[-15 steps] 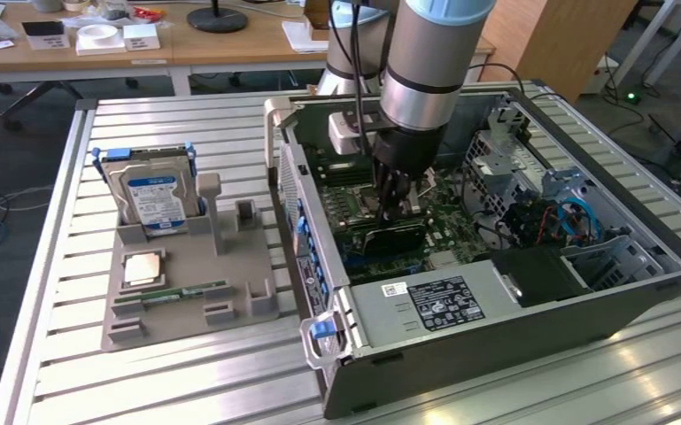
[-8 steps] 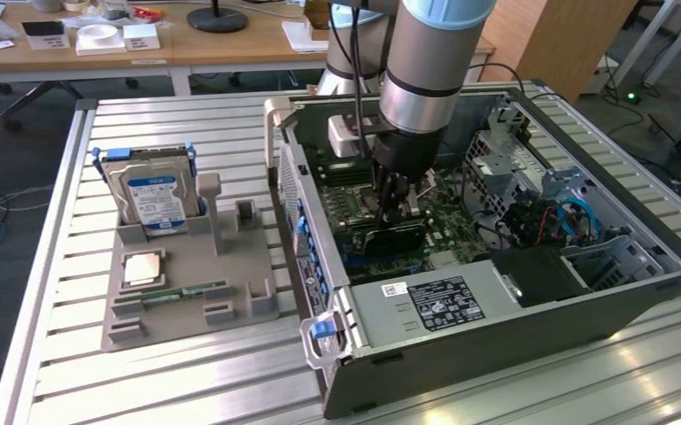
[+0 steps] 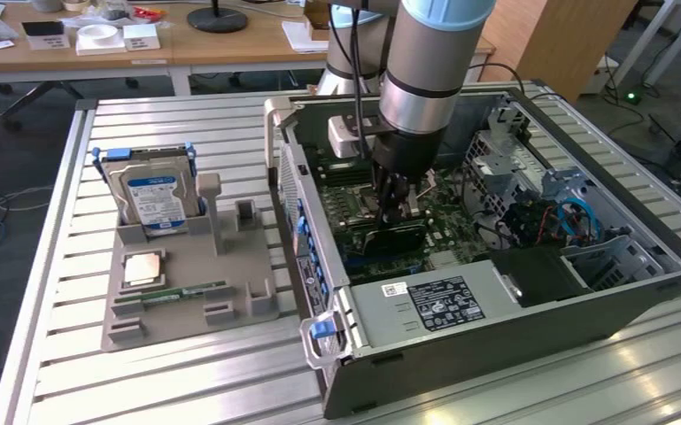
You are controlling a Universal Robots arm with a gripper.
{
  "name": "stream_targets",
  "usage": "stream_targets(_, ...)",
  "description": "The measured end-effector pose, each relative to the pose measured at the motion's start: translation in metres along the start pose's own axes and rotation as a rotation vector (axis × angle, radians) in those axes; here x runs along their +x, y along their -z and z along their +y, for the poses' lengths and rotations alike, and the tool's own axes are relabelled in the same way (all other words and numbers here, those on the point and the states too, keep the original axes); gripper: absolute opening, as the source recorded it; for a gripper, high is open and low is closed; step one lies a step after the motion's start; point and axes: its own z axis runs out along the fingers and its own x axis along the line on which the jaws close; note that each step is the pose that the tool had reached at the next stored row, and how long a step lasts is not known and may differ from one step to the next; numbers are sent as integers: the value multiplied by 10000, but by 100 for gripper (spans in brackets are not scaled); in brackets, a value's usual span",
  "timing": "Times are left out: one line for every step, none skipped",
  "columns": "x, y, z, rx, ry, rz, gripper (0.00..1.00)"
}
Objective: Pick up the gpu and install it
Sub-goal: 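Press down on the gpu until it lock into place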
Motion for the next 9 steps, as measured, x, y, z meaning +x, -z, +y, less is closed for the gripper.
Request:
stream_targets(0,-1,0,1,0,-1,11)
stream_targets(0,-1,0,1,-1,-2,11)
stream_targets(-1,-1,1,1,-2,-2,11)
stream_targets(-1,-1,4,3,-2,-3,11)
stream_targets(0,-1,7,5,-1,-3,11)
stream_targets(1,-1,12,3,-1,-3,11)
stream_targets(2,-2,17,3,0,-3,11)
stream_targets(4,-1,21,3,-1,-2,11)
stream_targets(6,-1,23,3,1,-2,11)
